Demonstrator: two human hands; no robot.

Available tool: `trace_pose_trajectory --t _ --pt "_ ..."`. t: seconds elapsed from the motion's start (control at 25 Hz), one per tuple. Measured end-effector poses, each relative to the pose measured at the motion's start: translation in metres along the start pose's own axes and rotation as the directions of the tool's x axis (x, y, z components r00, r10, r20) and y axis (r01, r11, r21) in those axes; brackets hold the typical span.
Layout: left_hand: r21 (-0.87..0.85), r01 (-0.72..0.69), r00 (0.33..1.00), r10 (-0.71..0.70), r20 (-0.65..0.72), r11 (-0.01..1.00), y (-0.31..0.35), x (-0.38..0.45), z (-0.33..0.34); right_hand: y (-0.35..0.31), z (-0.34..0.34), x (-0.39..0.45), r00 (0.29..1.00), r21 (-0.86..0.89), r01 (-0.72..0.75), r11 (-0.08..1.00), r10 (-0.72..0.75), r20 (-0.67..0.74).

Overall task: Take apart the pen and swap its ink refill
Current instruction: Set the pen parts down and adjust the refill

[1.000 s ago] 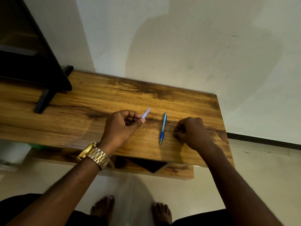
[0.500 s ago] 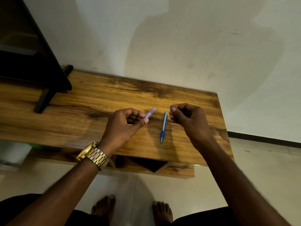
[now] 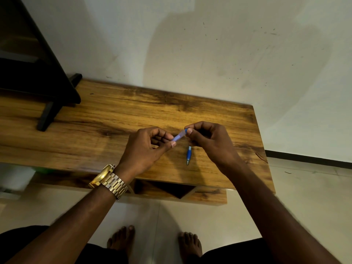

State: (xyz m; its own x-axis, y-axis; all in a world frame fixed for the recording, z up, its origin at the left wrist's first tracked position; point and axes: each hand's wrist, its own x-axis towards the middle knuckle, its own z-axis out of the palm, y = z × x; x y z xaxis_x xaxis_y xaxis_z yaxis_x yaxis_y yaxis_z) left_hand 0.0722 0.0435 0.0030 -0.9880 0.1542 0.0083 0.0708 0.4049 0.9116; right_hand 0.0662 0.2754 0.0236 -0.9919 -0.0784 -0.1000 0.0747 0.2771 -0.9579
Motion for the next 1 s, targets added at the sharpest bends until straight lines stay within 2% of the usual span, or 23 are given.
trace_pose_trajectory --t 0.16,0.44,0.52,0.6,0.68,0.8,0.88,1.0 --pt "0.055 -0.015 1.000 0.013 0.023 0.998 0.000 -0.001 -0.001 0.001 -0.008 0.003 0.997 -0.285 0.076 0.955 -0.065 0.050" --pt "0.071 -0.004 0.999 0.002 0.036 0.997 0.000 -0.003 0.001 -0.001 -0.012 -0.001 0.992 -0.050 0.032 0.998 -0.026 0.121" --pt "0.014 0.037 0.999 -0.037 -0.001 0.999 -0.001 -0.002 0.003 -0.001 -0.009 0.002 0.998 -0.034 0.039 0.999 -0.038 0.053" --pt "-0.058 0.100 0.992 -0.104 -0.074 0.993 -0.003 0.001 0.006 -0.001 -0.011 0.006 0.993 -0.064 0.039 0.997 -0.046 -0.106" --pt "-0.092 0.162 0.974 -0.174 -0.146 0.983 -0.006 0.004 0.008 0.002 -0.016 0.009 0.969 -0.212 0.013 0.977 -0.065 -0.239" --pt "-0.056 0.240 0.948 -0.246 -0.199 0.969 -0.013 0.005 0.010 0.012 -0.019 0.015 0.967 -0.518 -0.048 0.854 -0.090 -0.237" --pt "-0.002 0.281 0.938 -0.275 -0.212 0.960 -0.016 0.006 0.013 0.018 -0.014 0.023 0.972 -0.575 -0.114 0.810 -0.030 -0.235" --pt "0.089 0.299 0.932 -0.270 -0.243 0.950 -0.019 0.008 0.017 0.029 -0.006 0.032 0.964 -0.541 -0.205 0.816 0.072 -0.256"
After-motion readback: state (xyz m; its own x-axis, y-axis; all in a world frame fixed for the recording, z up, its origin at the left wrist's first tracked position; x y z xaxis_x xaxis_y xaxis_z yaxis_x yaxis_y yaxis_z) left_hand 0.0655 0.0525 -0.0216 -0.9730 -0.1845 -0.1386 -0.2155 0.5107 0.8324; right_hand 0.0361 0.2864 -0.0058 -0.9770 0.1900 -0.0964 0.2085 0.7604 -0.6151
